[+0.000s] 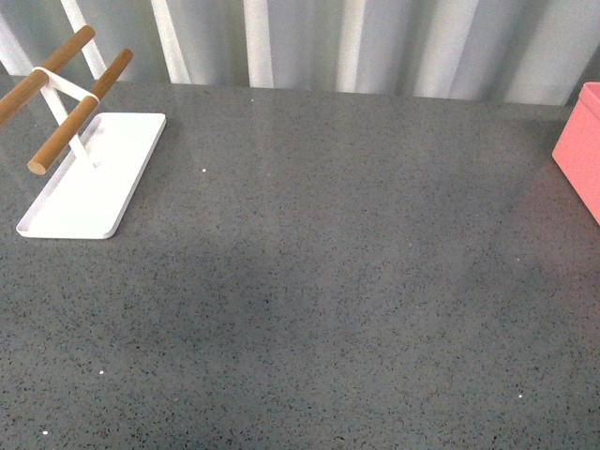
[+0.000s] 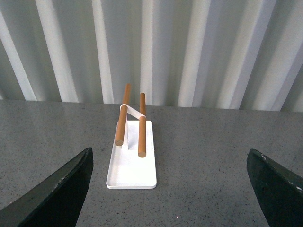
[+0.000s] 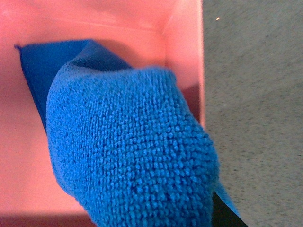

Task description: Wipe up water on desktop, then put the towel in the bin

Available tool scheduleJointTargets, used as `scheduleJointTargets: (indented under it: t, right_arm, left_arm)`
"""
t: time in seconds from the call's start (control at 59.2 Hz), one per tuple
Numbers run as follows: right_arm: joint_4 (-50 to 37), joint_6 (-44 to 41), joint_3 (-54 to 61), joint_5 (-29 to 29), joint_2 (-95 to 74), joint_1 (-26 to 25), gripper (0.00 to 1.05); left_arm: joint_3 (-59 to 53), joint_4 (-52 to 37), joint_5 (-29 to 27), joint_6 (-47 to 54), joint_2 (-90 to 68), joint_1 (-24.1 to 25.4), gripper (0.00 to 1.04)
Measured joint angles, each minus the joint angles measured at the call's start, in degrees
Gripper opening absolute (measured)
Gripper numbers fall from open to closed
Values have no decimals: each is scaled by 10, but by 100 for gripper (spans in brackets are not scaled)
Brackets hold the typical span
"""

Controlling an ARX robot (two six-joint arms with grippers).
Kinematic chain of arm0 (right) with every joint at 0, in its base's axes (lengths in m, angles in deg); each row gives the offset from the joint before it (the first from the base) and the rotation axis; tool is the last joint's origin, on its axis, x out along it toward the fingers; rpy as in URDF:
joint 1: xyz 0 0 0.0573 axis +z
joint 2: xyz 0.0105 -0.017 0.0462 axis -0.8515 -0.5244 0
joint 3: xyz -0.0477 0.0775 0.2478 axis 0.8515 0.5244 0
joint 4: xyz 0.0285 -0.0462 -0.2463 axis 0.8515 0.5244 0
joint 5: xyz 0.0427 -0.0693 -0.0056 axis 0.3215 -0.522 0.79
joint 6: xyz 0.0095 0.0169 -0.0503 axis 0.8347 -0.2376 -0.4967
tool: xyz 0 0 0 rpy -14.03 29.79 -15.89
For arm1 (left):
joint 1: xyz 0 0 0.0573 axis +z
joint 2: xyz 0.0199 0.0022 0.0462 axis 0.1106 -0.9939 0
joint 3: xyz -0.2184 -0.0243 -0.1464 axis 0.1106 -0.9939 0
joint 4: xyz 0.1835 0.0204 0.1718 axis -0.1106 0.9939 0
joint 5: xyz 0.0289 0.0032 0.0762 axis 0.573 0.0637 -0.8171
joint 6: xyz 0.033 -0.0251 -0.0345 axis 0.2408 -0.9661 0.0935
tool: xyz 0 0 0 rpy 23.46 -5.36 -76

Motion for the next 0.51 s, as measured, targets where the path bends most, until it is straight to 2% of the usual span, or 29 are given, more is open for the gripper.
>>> scheduleJointTargets:
  t: [0.22, 0.507]
  right_arm:
    - [29, 36, -11, -37, -70, 41, 5]
    - [30, 49, -11, -45, -77, 45, 48]
  left_arm:
    - [0, 0, 0, 0, 0, 0, 98]
    - [0, 0, 0, 0, 0, 0, 98]
